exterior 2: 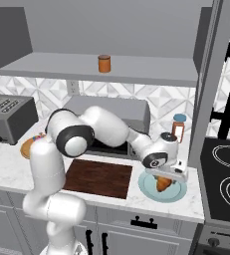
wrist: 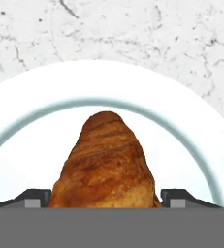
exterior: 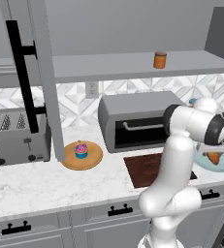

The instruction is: From the different types of pastries on the counter, select a croissant and place it on the cutting board. Then retrieve a jar of jam from the cabinet and place it alongside the croissant on the cutting board.

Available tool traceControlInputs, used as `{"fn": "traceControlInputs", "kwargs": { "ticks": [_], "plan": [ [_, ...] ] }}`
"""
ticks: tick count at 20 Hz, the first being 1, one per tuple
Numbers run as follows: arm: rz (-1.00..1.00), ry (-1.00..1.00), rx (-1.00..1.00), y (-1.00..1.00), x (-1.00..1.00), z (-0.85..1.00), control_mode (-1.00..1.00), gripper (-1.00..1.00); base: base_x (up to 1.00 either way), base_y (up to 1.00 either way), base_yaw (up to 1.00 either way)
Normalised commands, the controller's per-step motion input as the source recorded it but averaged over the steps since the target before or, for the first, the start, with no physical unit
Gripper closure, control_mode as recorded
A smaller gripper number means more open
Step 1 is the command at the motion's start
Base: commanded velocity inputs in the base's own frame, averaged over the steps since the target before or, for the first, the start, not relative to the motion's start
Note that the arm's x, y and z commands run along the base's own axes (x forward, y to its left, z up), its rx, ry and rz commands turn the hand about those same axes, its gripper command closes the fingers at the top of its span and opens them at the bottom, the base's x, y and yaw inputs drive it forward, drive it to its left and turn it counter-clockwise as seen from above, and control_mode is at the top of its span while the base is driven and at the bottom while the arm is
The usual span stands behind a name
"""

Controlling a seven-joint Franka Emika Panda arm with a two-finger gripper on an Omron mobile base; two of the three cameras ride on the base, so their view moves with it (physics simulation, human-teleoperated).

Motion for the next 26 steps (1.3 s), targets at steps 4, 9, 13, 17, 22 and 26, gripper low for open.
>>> {"fn": "traceControlInputs", "kwargs": {
  "ticks": [4, 9, 13, 17, 22, 26],
  "plan": [
    [-0.02, -0.15, 0.0, 0.01, -0.04, 0.62, -1.0, 1.0, 0.0, 0.0, 0.0],
    [0.0, -0.25, -0.03, 0.47, -0.16, 0.59, -1.0, 1.0, 0.0, 0.0, 0.0],
    [0.0, -0.02, -0.11, 0.73, -0.27, 0.08, -1.0, 1.0, 0.0, 0.0, 0.0],
    [0.0, 0.0, -0.12, 0.72, -0.32, 0.0, -1.0, 1.0, 0.0, 0.0, 0.0],
    [0.0, 0.0, -0.05, 0.62, -0.35, 0.01, -1.0, 1.0, 0.0, 0.0, 0.0],
    [0.0, -0.01, -0.02, 0.63, -0.25, 0.02, -1.0, 1.0, 0.0, 0.0, 0.0]
  ]
}}
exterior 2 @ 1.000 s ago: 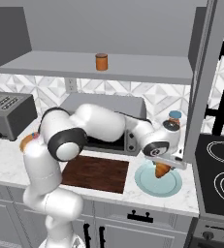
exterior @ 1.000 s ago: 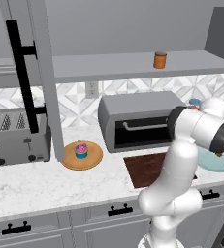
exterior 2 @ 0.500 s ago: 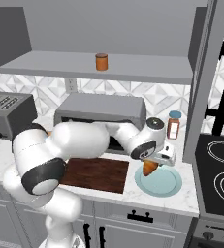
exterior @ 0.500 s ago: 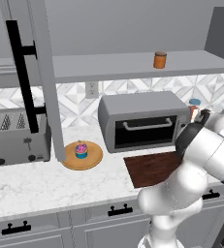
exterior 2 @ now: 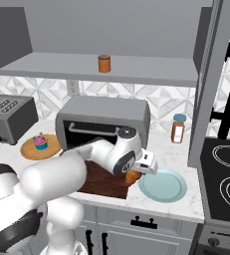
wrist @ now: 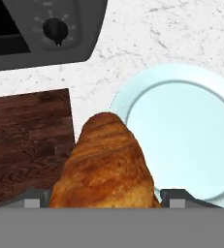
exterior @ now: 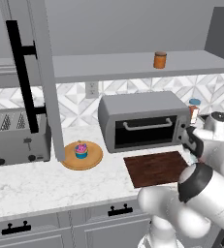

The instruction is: From the different types of pastries on the counter, select a croissant and place it on the cutting board. Then retrieve a jar of jam from the cabinet and place it alongside the croissant on the cutting board.

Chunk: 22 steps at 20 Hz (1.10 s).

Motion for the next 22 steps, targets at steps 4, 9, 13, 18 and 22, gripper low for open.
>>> {"fn": "traceControlInputs", "kwargs": {
  "ticks": [4, 9, 13, 18, 22],
  "plan": [
    [0.04, 0.0, -0.01, 0.5, -0.06, 0.0, -1.0, 1.0, 0.0, 0.0, 0.0],
    [0.02, 0.0, -0.01, 0.34, 0.0, 0.0, -1.0, 1.0, 0.0, 0.0, 0.0],
    [0.0, 0.02, 0.0, 0.3, 0.01, 0.0, -1.0, 1.0, 0.0, 0.0, 0.0],
    [0.0, 0.1, 0.0, 0.24, 0.09, 0.01, -1.0, 1.0, 0.0, 0.0, 0.0],
    [0.02, 0.05, 0.0, 0.08, 0.24, 0.0, -1.0, 1.0, 0.0, 0.0, 0.0]
  ]
}}
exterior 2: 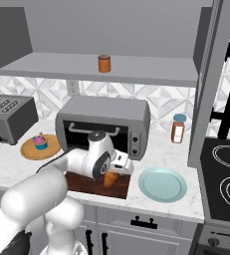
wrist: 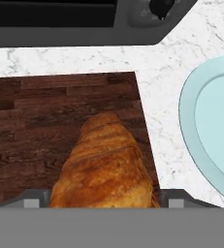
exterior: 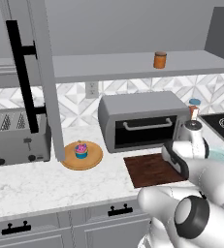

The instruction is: From the different types of pastries on the counter, select a croissant and place it on the cutting board. Then retrieve a jar of jam from the cabinet and place it alongside the croissant on the cutting board.

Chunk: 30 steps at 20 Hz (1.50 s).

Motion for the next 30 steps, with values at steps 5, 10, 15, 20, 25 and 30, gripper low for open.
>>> {"fn": "traceControlInputs", "kwargs": {
  "ticks": [5, 10, 15, 20, 25, 30],
  "plan": [
    [0.03, 0.0, 0.0, 0.0, 0.09, -0.08, -1.0, 1.0, 0.0, 0.0, 0.0],
    [0.04, 0.0, 0.0, 0.0, 0.04, -0.23, -1.0, 1.0, 0.0, 0.0, 0.0],
    [0.02, 0.0, 0.0, 0.0, 0.23, -0.07, -1.0, 1.0, 0.0, 0.0, 0.0],
    [0.01, 0.0, 0.0, 0.01, 0.31, -0.11, -1.0, -1.0, 0.0, 0.0, 0.0],
    [0.04, 0.0, 0.0, 0.01, 0.36, -0.16, -1.0, -1.0, 0.0, 0.0, 0.0],
    [0.09, 0.0, 0.0, 0.0, 0.37, -0.16, -1.0, -1.0, 0.0, 0.0, 0.0]
  ]
}}
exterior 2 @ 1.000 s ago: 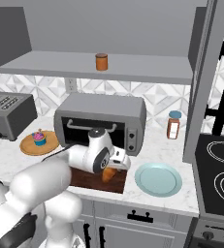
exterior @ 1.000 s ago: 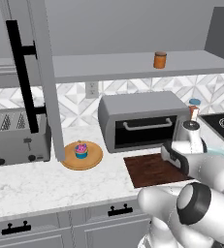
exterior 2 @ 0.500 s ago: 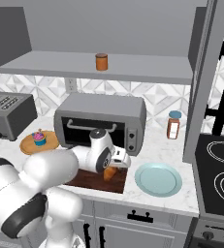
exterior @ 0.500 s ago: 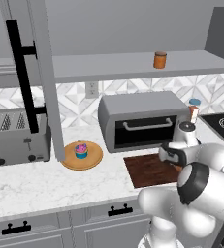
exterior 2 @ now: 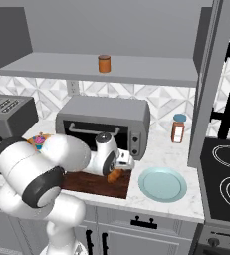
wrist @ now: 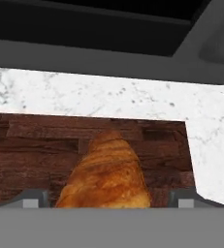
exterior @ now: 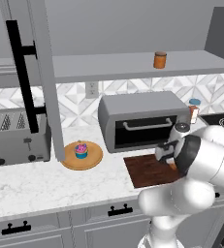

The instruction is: From the different types of pastries on the counter, select a croissant and place it on the cutting board. Then retrieve a jar of jam from the cabinet and place it alongside the croissant on the cutting board.

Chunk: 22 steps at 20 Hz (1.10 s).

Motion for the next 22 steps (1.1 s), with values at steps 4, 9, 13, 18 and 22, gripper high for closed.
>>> {"fn": "traceControlInputs", "kwargs": {
  "ticks": [4, 9, 13, 18, 22],
  "plan": [
    [0.07, 0.0, 0.02, 0.0, 0.27, 0.0, -1.0, -1.0, 0.0, 0.0, 0.0],
    [0.02, 0.02, 0.06, 0.0, 0.05, 0.27, -1.0, -1.0, 0.0, 0.0, 0.0],
    [0.0, 0.0, 0.05, 0.0, 0.0, 0.56, -1.0, -1.0, 0.0, 0.0, 0.0],
    [0.0, 0.04, 0.0, 0.0, -0.18, 0.85, -1.0, -1.0, 0.0, 0.0, 0.0],
    [-0.03, 0.14, 0.04, 0.0, -0.43, 0.91, -1.0, -1.0, 0.0, 0.0, 0.0]
  ]
}}
